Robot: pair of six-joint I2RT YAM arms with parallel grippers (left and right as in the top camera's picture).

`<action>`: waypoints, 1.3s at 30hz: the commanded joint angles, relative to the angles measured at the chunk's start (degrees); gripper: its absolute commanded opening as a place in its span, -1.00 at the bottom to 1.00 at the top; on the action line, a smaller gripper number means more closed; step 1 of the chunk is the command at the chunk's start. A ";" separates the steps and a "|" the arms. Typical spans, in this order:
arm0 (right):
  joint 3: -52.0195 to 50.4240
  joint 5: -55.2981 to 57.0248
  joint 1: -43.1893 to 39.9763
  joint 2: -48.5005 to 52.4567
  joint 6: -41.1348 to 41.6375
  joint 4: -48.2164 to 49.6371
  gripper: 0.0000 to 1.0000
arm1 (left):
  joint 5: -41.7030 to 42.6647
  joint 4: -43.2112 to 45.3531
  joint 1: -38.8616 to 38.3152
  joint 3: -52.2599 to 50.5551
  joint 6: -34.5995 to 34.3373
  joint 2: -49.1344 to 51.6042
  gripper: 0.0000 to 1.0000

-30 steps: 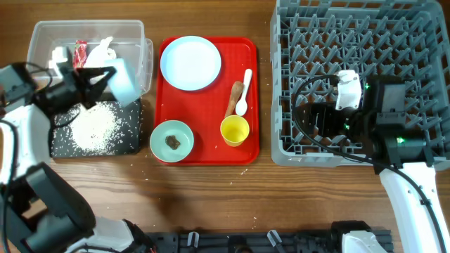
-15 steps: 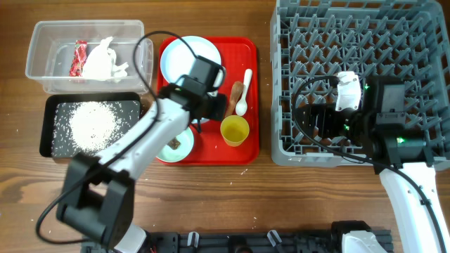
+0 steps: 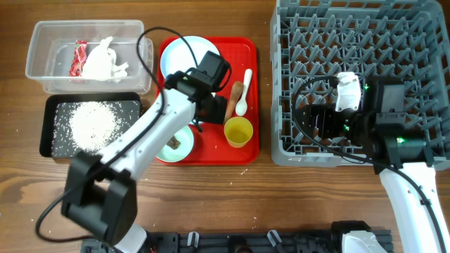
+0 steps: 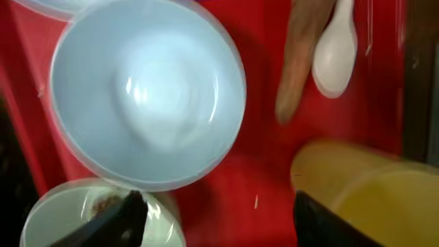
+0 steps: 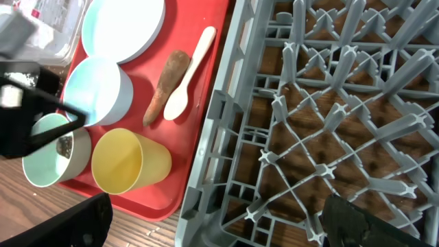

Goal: Sort waste into correct bins and load items into the dishwasher rack
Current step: 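Return the emptied bowl to the red tray with the left gripper, then grasp the teal cup and tip its dark lump onto the black tray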

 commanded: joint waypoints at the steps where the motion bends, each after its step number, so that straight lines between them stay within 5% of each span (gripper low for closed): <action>1: 0.90 -0.92 0.39 0.39 -0.61 -0.26 0.99 | 0.63 -5.05 0.17 -2.05 -7.93 -1.05 0.32; 6: 0.90 -0.92 0.39 0.39 -0.59 -0.24 0.99 | 1.18 -0.33 0.22 -12.41 -10.43 -0.96 0.16; 12: 0.90 -0.94 0.39 0.39 -0.61 -0.13 0.99 | 1.40 5.49 0.17 -17.42 -10.43 -0.92 -0.43; 18: 0.90 -0.94 0.39 0.39 -0.59 -0.17 0.99 | 1.38 8.22 0.17 -19.39 -10.40 -0.87 -0.63; 20: 0.90 -0.94 0.39 0.39 -0.57 -0.15 0.99 | 1.38 8.76 0.17 -20.50 -10.40 -0.87 -0.92; 29: 0.90 -0.94 0.39 0.39 -0.57 -0.07 1.00 | 3.54 -5.44 1.62 -6.93 -7.10 -9.60 -0.92; 35: 0.90 -0.94 0.39 0.39 -0.57 0.37 0.99 | 4.57 -6.23 15.67 -6.14 -2.19 -13.97 -0.92; 39: 0.90 -0.94 0.39 0.39 -0.57 0.37 1.00 | 21.42 -3.10 34.69 -6.16 8.11 -13.35 -0.92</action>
